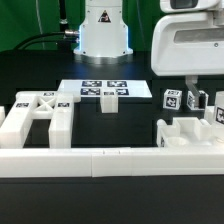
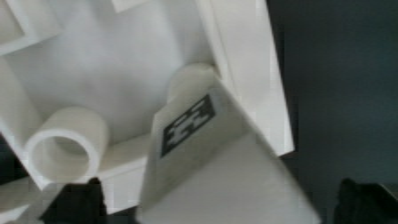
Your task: Assemble chair
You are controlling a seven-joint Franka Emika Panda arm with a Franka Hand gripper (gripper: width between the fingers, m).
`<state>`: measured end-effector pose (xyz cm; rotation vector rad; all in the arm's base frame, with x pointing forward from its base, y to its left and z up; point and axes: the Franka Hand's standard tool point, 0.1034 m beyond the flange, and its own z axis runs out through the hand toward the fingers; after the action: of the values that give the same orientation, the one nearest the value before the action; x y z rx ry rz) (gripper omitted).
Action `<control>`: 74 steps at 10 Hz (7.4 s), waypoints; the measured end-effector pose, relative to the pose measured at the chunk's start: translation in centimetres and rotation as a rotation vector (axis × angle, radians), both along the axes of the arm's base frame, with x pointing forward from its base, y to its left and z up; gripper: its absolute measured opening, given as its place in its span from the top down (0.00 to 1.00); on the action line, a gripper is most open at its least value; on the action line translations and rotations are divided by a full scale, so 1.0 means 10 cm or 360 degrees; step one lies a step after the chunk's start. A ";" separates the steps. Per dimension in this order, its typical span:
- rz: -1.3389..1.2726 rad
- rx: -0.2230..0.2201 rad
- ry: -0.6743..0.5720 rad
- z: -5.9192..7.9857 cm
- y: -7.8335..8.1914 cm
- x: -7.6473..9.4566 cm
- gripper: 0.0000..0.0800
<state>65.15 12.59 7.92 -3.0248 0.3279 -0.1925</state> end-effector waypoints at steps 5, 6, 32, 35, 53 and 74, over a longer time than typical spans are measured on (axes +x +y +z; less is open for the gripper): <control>0.0691 -0.0143 -0.0051 0.03 0.02 0.00 0.19; 0.0752 -0.0160 -0.0054 0.03 0.00 0.00 0.19; -0.1438 0.0171 -0.0058 0.00 -0.13 -0.06 0.58; -0.1094 0.0105 -0.0079 0.00 -0.12 -0.06 0.22; 0.0321 -0.0113 0.0259 0.00 -0.07 -0.19 0.19; -0.0186 -0.0068 0.0111 -0.02 -0.21 -0.04 0.64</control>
Offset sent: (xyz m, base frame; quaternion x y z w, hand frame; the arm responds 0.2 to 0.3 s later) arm -0.0091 -0.0068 0.0044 -0.0374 -0.0041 -0.2205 0.9747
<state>64.70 10.48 7.77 -3.0613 0.5133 -0.1037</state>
